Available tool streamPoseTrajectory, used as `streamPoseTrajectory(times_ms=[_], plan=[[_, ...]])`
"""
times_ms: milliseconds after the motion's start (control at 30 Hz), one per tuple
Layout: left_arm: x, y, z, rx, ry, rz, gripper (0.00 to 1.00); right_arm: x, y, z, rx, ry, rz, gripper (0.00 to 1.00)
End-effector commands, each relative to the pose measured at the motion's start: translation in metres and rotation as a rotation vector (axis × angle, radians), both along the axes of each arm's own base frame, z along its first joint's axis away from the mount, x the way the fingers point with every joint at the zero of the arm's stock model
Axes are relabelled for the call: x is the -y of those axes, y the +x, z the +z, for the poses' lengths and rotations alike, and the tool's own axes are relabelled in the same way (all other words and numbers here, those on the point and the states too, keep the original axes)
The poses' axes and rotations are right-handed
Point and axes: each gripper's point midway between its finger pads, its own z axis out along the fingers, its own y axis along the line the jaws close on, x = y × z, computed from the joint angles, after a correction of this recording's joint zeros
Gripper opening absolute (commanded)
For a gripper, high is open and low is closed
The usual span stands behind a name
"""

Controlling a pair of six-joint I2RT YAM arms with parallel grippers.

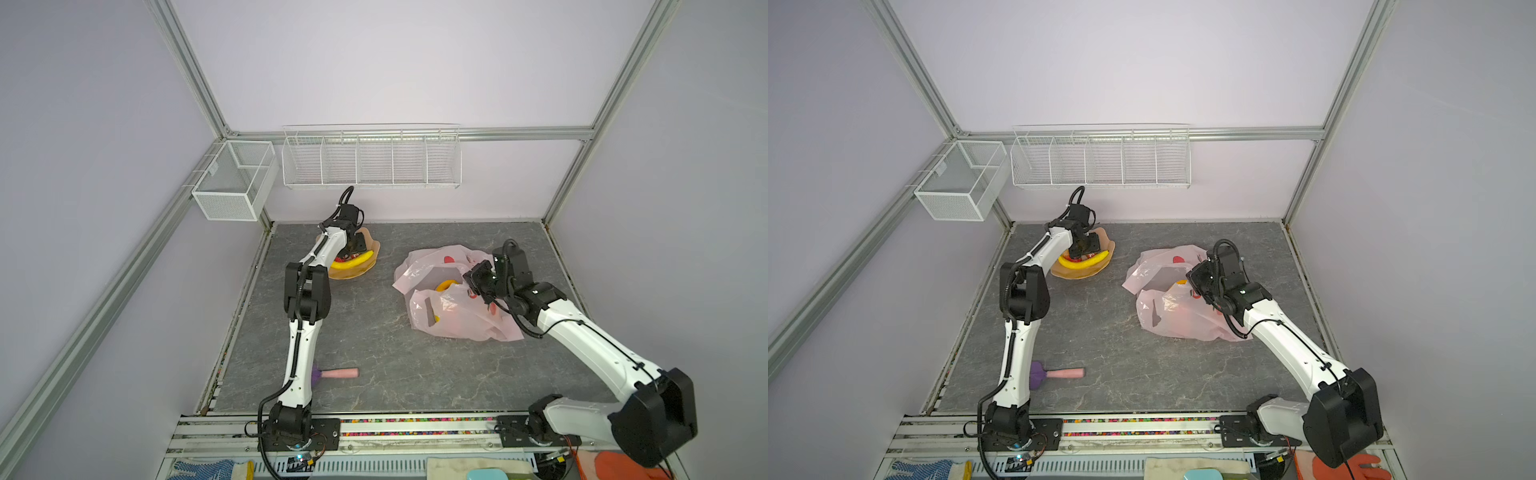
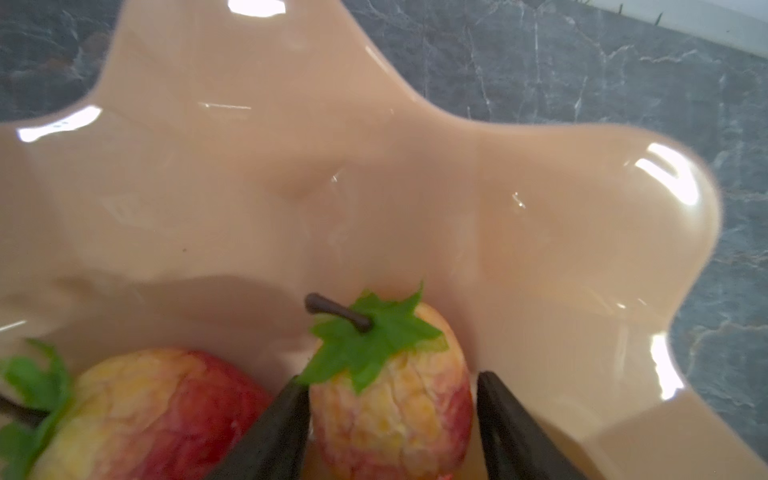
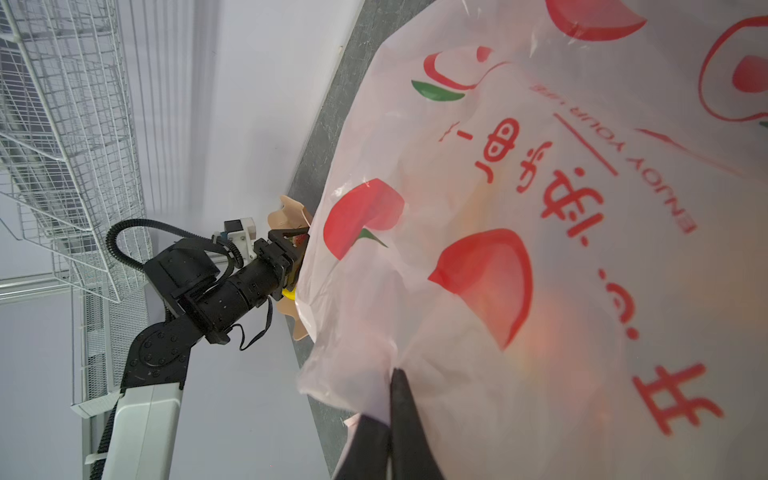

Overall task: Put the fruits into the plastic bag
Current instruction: 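Lower the open left gripper toward the strawberries in the bowl, then close the left gripper on a red strawberry and lift it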

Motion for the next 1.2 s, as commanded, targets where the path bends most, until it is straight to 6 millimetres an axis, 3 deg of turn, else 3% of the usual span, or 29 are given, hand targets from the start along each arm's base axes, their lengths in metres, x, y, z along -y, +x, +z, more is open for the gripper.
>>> streamPoseTrajectory(times_ms=[0,167,367,600,967,1167], plan=[[-0.011,-0.011,-0.024,-0.072,0.025,0.010,0.60,0.004,0.004,0.009,0.022,-0.003,-0.018,0.06],[-0.010,-0.010,-0.013,-0.043,0.024,-0.006,0.51,0.005,0.003,0.008,0.022,-0.004,-0.020,0.06],[-0.009,-0.007,0.017,0.026,0.019,-0.032,0.40,0.005,0.003,0.010,0.027,-0.004,-0.023,0.06],[-0.013,-0.013,0.058,0.123,0.023,-0.051,0.39,0.007,0.002,0.012,0.034,-0.011,-0.025,0.06],[-0.020,-0.044,0.084,0.168,0.033,-0.075,0.33,0.007,0.002,0.012,0.035,-0.010,-0.021,0.06],[-0.012,-0.078,0.112,0.212,0.048,-0.145,0.31,0.007,0.000,0.011,0.033,-0.011,-0.020,0.06]])
